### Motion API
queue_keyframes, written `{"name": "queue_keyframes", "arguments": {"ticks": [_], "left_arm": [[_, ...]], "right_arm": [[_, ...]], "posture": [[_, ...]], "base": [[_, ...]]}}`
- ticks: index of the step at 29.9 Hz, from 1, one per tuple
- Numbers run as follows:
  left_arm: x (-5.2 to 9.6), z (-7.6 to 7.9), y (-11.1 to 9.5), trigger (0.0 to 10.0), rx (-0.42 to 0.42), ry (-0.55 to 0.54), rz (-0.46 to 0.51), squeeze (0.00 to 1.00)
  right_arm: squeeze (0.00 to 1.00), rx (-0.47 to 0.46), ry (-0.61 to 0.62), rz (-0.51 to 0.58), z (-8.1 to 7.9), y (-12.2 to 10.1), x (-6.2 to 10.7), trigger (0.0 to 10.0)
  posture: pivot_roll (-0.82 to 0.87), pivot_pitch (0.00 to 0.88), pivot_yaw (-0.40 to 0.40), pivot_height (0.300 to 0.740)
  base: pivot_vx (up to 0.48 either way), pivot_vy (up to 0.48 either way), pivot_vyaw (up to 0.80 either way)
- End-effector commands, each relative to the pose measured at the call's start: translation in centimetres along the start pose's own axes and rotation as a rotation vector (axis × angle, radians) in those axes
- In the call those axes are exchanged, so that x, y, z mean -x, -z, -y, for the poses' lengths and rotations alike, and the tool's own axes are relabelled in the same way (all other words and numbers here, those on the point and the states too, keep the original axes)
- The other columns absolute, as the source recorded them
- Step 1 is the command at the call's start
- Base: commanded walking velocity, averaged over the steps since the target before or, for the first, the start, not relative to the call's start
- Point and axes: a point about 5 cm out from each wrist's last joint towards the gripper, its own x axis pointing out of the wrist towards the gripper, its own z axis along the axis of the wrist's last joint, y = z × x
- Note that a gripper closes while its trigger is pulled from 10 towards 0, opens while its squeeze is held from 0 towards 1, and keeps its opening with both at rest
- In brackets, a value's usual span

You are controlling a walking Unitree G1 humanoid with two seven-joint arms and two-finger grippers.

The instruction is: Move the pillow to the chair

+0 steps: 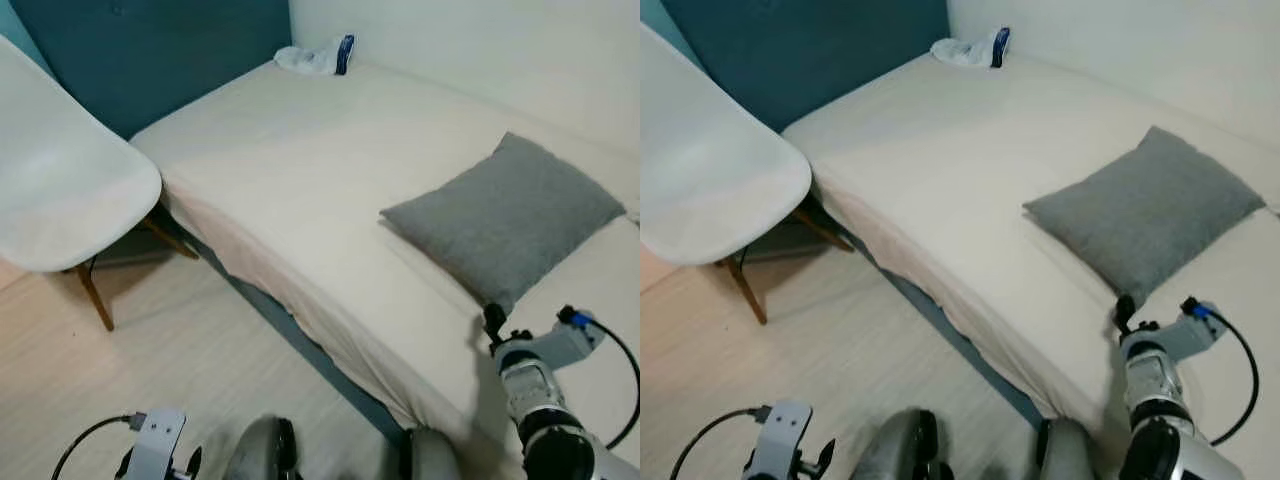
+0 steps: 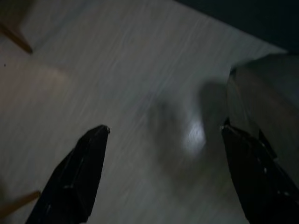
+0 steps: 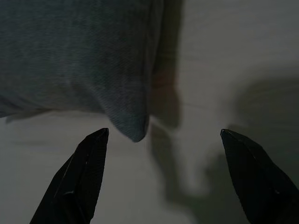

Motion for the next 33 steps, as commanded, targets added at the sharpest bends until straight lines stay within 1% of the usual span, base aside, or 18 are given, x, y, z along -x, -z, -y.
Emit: {"name": "queue_keyframes", "arguments": {"ticks": [1,2,5,8,10,12,15,17,20,22,24,25,29,31,33], "left_arm": [[1.0,-0.9,0.6,10.0,-0.026,-0.002,-0.015,0.0],[1.4,-1.1,0.4,10.0,-0.037,0.0,-0.003,0.0],[1.7,-1.2,0.1,10.0,-0.055,0.003,0.012,0.0],[1.9,-1.3,-0.2,10.0,-0.066,0.005,0.026,0.0],[2.0,-1.2,-0.3,10.0,-0.067,0.005,0.029,0.0],[2.2,-0.8,-0.6,10.0,-0.071,0.018,0.037,0.0],[2.3,-0.5,-0.9,10.0,-0.072,0.03,0.041,0.0],[2.5,-0.1,-1.4,10.0,-0.074,0.044,0.049,0.0],[2.9,0.2,-1.7,10.0,-0.076,0.056,0.059,0.0],[3.2,0.4,-1.8,10.0,-0.08,0.066,0.063,0.0],[3.6,0.5,-1.8,10.0,-0.086,0.074,0.061,0.0],[3.6,0.5,-1.8,10.0,-0.086,0.074,0.061,0.0],[4.8,0.4,-1.8,10.0,-0.091,0.079,0.046,0.0],[4.9,0.4,-1.8,10.0,-0.091,0.08,0.045,0.0],[5.4,0.3,-2.1,10.0,-0.092,0.079,0.042,0.0]], "right_arm": [[0.0,-0.023,0.01,0.046,0.6,-0.8,0.1,10.0],[0.0,-0.041,-0.014,0.079,0.4,-1.5,0.0,10.0],[0.0,-0.076,-0.068,0.122,0.1,-2.3,-0.1,10.0],[0.0,-0.116,-0.153,0.17,-0.3,-3.2,-0.1,10.0],[0.0,-0.128,-0.172,0.185,-0.4,-3.5,-0.1,10.0],[0.0,-0.17,-0.206,0.242,0.1,-4.3,0.1,10.0],[0.0,-0.186,-0.21,0.263,0.5,-4.7,0.3,10.0],[0.0,-0.195,-0.196,0.278,1.2,-5.1,0.4,10.0],[0.0,-0.23,-0.211,0.3,1.5,-5.8,0.5,10.0],[0.0,-0.262,-0.249,0.318,1.1,-6.3,0.4,10.0],[0.0,-0.299,-0.306,0.332,0.4,-6.7,0.3,10.0],[0.0,-0.299,-0.306,0.332,0.4,-6.7,0.3,10.0],[0.0,-0.343,-0.399,0.348,-1.2,-7.4,-0.1,10.0],[0.0,-0.344,-0.401,0.348,-1.3,-7.5,-0.1,10.0],[0.0,-0.346,-0.411,0.336,-1.8,-7.5,-0.2,10.0]], "posture": [[0.25,0.332,0.11,0.625],[0.25,0.343,0.117,0.625],[0.26,0.354,0.123,0.625],[0.26,0.37,0.13,0.625],[0.26,0.373,0.131,0.625],[0.25,0.388,0.139,0.625],[0.25,0.398,0.142,0.625],[0.26,0.412,0.148,0.625],[0.27,0.423,0.157,0.625],[0.28,0.43,0.162,0.625],[0.29,0.437,0.167,0.625],[0.29,0.437,0.167,0.625],[0.31,0.456,0.181,0.625],[0.31,0.456,0.181,0.625],[0.33,0.473,0.188,0.625]], "base": [[0.0,0.0,0.0],[0.0,0.0,0.0],[0.0,0.0,0.0],[0.0,0.0,0.0],[0.0,0.0,0.0],[0.0,0.0,0.0],[0.0,0.0,0.0],[0.0,0.0,0.0],[0.0,0.0,0.0],[0.0,0.0,0.0],[0.0,0.0,0.0],[0.0,0.0,0.0],[0.0,0.0,0.0],[0.0,0.0,0.0],[0.0,0.0,0.0]]}}
